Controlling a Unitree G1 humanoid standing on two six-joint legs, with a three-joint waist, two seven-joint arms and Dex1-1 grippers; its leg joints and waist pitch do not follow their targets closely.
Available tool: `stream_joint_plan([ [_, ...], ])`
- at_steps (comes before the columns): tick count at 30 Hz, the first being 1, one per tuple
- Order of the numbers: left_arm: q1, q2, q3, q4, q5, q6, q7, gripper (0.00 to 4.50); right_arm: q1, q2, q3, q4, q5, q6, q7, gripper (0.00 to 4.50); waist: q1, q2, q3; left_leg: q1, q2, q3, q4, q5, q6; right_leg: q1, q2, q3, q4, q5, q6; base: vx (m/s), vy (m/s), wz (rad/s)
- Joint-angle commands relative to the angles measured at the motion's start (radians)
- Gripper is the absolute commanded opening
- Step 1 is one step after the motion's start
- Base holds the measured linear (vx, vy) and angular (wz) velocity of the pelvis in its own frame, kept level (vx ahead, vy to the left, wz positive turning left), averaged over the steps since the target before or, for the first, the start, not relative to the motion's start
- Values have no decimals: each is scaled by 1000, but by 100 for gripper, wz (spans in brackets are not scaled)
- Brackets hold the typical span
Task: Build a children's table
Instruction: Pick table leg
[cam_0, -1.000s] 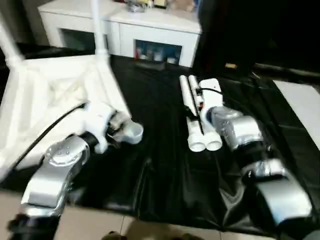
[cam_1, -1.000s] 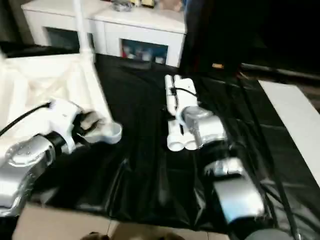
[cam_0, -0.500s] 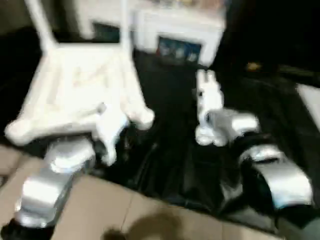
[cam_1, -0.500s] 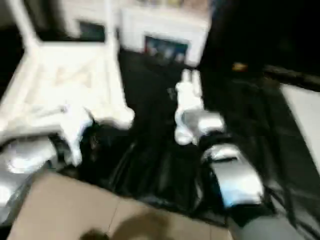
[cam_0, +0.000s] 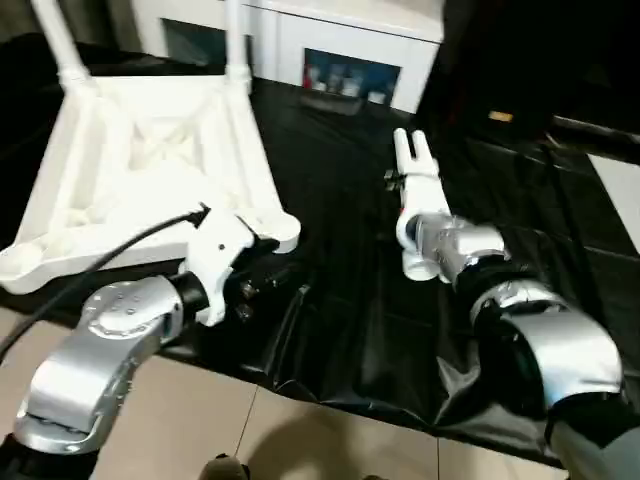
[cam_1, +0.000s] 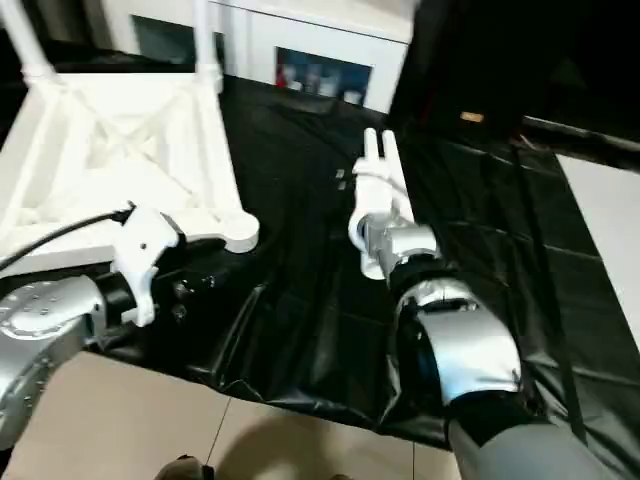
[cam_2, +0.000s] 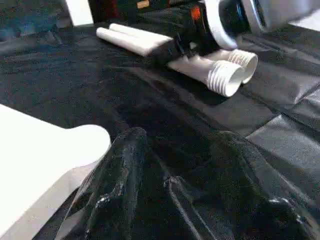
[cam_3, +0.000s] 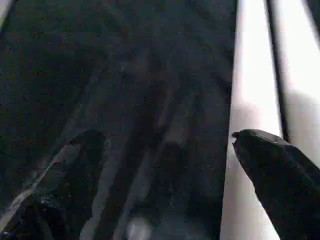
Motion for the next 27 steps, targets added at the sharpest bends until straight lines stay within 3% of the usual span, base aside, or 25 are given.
stream_joint_plan([
  [1,-1,11,2,-9,-5,5,-2,244,-9,-17,-16,3,1,-19,-29,450,0,32,-77,17,7,1,-66,-104,-50,58,-75,56,-77,172,-153,0,0,0],
  [8,-27,7,-10,7,-2,4,1,244,0,-47,-19,47,-31,-39,-106,450,0,28,-78,18,5,3,-63,-83,-45,59,-73,55,-76,192,-159,0,0,0],
  [10,-24,10,-14,2,-1,6,2,244,17,-61,-21,61,-35,-43,-125,450,2,22,-78,15,5,4,-63,-79,-44,61,-74,56,-76,188,-154,0,0,0],
  [18,-3,22,-16,-24,-8,20,-1,244,56,-67,-4,85,-59,-4,-65,450,-1,20,-79,12,4,4,-60,-62,-28,64,-74,54,-74,201,-156,0,0,0],
  [20,-4,19,-13,-24,-14,21,-1,244,57,-62,-34,88,-31,16,-40,450,-2,20,-78,14,5,4,-61,-73,-23,61,-74,54,-76,186,-160,0,0,0],
  [27,-15,12,-22,-19,-13,18,3,244,57,-62,-57,90,-13,4,-6,450,-1,23,-74,19,9,5,-63,-114,-32,58,-78,55,-83,111,-165,0,0,0],
])
